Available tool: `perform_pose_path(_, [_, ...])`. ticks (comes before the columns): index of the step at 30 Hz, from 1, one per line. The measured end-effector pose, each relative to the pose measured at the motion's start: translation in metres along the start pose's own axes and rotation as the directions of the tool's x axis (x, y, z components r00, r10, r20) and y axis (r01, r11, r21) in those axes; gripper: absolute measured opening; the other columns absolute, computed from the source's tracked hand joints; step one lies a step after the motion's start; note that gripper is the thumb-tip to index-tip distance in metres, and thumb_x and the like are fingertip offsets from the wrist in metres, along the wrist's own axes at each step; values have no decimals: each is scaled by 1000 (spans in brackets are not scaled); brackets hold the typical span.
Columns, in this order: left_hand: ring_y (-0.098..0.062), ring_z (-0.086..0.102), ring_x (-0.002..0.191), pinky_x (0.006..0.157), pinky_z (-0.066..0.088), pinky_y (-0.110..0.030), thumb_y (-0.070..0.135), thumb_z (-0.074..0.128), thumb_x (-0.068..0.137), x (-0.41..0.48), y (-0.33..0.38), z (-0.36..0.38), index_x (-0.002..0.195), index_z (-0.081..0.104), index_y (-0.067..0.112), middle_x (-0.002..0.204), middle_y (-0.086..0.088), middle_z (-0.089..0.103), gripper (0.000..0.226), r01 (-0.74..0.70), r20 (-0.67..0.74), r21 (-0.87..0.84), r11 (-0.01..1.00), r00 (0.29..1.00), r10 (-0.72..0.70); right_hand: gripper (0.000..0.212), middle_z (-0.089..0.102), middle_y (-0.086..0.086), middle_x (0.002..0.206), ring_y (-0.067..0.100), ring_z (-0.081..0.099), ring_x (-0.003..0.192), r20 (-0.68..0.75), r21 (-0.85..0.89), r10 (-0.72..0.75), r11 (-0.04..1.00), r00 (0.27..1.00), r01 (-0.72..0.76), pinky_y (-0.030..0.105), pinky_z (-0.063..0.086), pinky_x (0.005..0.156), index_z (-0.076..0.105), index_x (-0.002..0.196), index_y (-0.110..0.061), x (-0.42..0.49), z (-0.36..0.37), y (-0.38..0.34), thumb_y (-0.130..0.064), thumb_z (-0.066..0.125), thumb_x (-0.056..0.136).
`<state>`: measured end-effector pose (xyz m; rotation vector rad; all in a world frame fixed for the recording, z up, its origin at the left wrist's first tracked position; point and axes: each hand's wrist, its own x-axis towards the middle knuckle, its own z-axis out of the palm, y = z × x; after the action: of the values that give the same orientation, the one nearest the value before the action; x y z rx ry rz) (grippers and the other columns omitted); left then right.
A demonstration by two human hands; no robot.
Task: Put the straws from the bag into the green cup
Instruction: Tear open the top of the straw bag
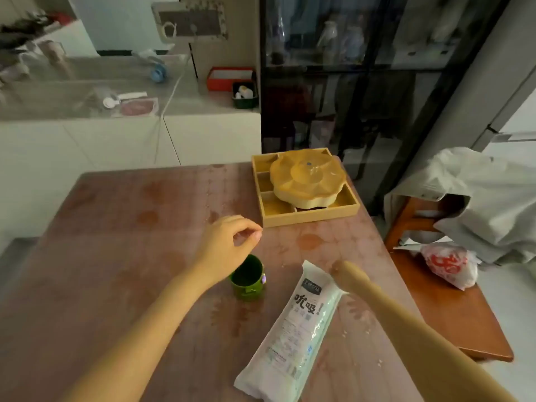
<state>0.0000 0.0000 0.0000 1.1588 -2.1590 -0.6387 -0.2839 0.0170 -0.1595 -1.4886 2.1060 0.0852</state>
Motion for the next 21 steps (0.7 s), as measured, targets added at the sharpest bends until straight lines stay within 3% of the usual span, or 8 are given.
perform_pose_path(2, [0,55,79,66,41,-9,20,61,85,-3,-4,6,83,68,29,78,18,63,12,74,-10,-22,997,997,-74,26,60,5,82,20,54,73,37,33,60,998,998,-62,29,45,66,59,79,-9,8,5,4,-14,40,95])
perform_pose_path(6, [4,55,81,64,42,-10,24,59,86,-19,-19,13,87,67,31,79,23,60,12,155,58,29,988,986,-156,29,65,12,92,18,52,77,144,87,63,993,988,-76,26,42,68,69,100,0,3,-2,-1,-16,47,93])
perform_pose_path(11, [0,56,74,60,41,-13,26,57,87,-13,-17,13,84,67,28,80,17,64,11,260,136,71,963,954,-268,23,71,10,84,17,61,71,45,169,-31,985,998,23,29,53,69,74,85,-5,-38,-62,-26,-20,57,89])
perform_pose_path(14, [-5,61,65,60,49,-22,26,58,87,3,10,16,76,67,19,69,7,66,16,328,222,-138,934,930,-294,12,68,1,73,9,63,60,-84,289,-103,949,991,123,18,48,48,69,76,-16,-83,-115,-53,-26,67,84])
perform_pose_path(16, [-5,62,59,54,51,-21,26,58,88,13,31,19,77,67,10,67,1,66,21,364,293,-334,870,917,-272,12,66,-2,65,4,60,47,-186,300,-173,927,967,224,11,43,41,68,71,-21,-113,-139,-75,-27,69,82])
perform_pose_path(19, [-15,65,59,52,54,-25,32,57,88,25,53,15,83,67,5,66,-5,66,29,444,358,-529,723,889,-285,18,67,3,59,2,56,40,-292,260,-255,906,922,333,9,44,39,70,69,-14,-142,-150,-109,-25,67,83])
perform_pose_path(21, [-14,66,58,52,54,-26,35,57,88,29,58,10,84,66,9,66,-3,66,28,494,390,-546,676,865,-316,20,67,7,58,5,59,42,-320,246,-276,900,906,361,11,46,41,70,71,-8,-151,-144,-124,-20,64,84])
